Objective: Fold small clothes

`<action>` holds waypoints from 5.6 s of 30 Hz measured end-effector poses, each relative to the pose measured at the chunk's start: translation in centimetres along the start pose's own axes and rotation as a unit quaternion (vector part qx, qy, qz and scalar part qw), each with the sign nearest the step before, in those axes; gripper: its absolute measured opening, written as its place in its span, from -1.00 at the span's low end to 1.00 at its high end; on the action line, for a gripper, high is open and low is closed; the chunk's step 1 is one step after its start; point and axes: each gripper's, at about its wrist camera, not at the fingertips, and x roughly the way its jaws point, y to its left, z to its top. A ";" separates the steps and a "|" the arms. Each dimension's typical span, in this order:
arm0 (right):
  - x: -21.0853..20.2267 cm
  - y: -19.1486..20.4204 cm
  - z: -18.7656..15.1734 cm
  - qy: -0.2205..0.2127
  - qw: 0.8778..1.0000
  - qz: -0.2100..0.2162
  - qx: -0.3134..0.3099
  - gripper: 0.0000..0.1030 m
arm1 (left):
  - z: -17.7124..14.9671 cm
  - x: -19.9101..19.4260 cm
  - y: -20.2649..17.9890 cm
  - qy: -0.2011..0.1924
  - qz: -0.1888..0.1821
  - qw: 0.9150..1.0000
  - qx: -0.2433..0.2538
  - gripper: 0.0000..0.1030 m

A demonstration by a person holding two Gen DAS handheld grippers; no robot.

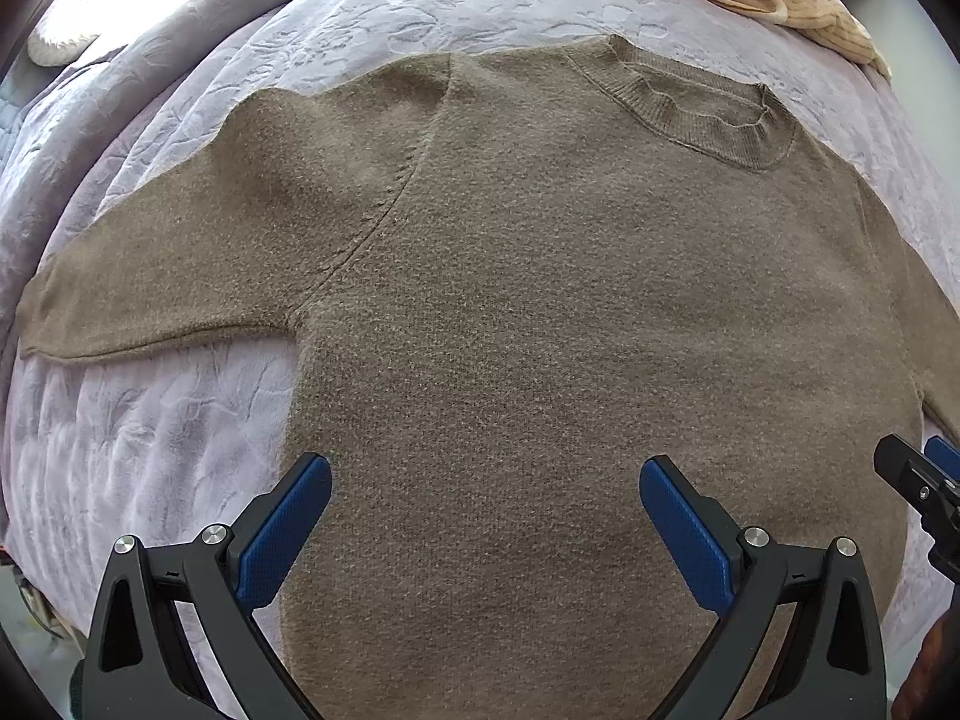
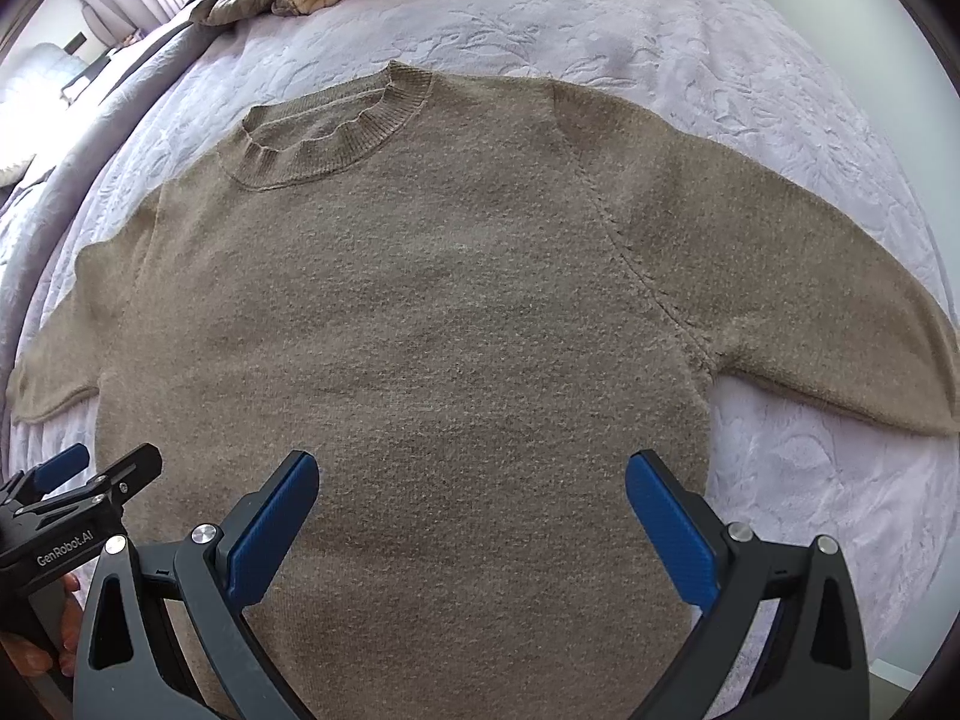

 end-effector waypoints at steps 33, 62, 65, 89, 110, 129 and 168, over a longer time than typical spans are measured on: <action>0.6 10.1 -2.1 0.013 0.995 0.024 -0.093 0.98 | 0.2 1.1 15.0 -0.030 -0.036 0.987 -0.151 1.00; 0.6 19.5 -5.7 0.028 0.978 0.095 -0.186 0.98 | -1.3 2.7 39.6 -0.222 -0.072 0.893 -0.386 -0.80; 0.3 18.7 -5.9 0.023 0.978 0.102 -0.179 0.98 | -1.6 0.4 38.3 -0.248 -0.077 0.897 -0.359 -0.80; -1.0 -1.2 -5.4 -0.020 0.997 0.072 0.017 0.98 | 2.3 -7.1 -2.7 -0.220 -0.260 0.939 0.040 -0.80; -2.5 -0.4 0.7 -0.098 0.993 0.038 -0.048 0.98 | 3.2 -5.7 8.6 -0.189 -0.055 0.980 0.012 0.33; 3.3 -5.7 6.8 -0.098 0.976 0.146 0.130 0.29 | 8.1 2.7 17.4 -0.086 -0.119 0.986 -0.073 0.33; 3.6 -5.3 5.2 -0.071 0.980 0.158 0.095 -0.68 | 0.8 0.6 13.8 -0.102 -0.104 0.989 0.030 -0.79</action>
